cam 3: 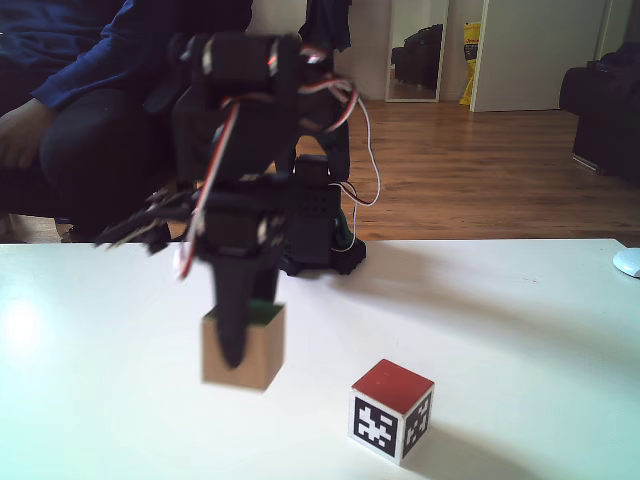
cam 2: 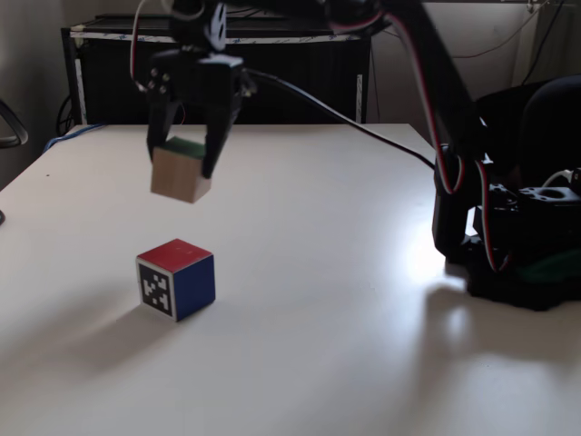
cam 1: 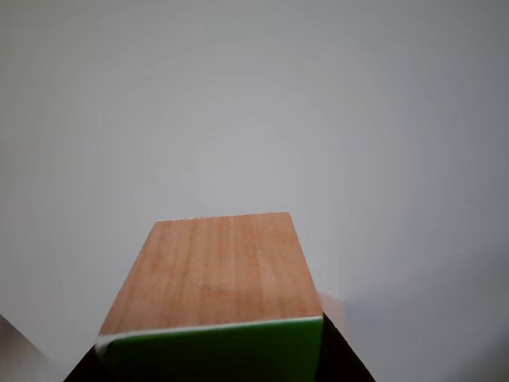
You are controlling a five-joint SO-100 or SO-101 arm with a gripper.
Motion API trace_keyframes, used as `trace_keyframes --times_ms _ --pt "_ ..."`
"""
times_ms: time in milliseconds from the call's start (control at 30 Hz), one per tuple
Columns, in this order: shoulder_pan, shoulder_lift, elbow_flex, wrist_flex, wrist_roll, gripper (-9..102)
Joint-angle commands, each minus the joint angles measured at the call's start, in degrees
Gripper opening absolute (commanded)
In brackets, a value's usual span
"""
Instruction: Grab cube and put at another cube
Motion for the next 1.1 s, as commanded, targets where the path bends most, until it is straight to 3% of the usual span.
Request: trace_keyframes --times_ms 0,133,367,767,1067 --pt "-2.64 13.71 11.95 -4.31 0.44 17" --pt "-6.15 29.18 29.79 -12.22 0.88 17" --pt "-13.01 38.85 38.50 -11.60 3.87 16" --pt "-22.06 33.49 34.54 -7.29 9.76 17" --pt "-22.94 25.05 27.77 -6.94 11.78 17"
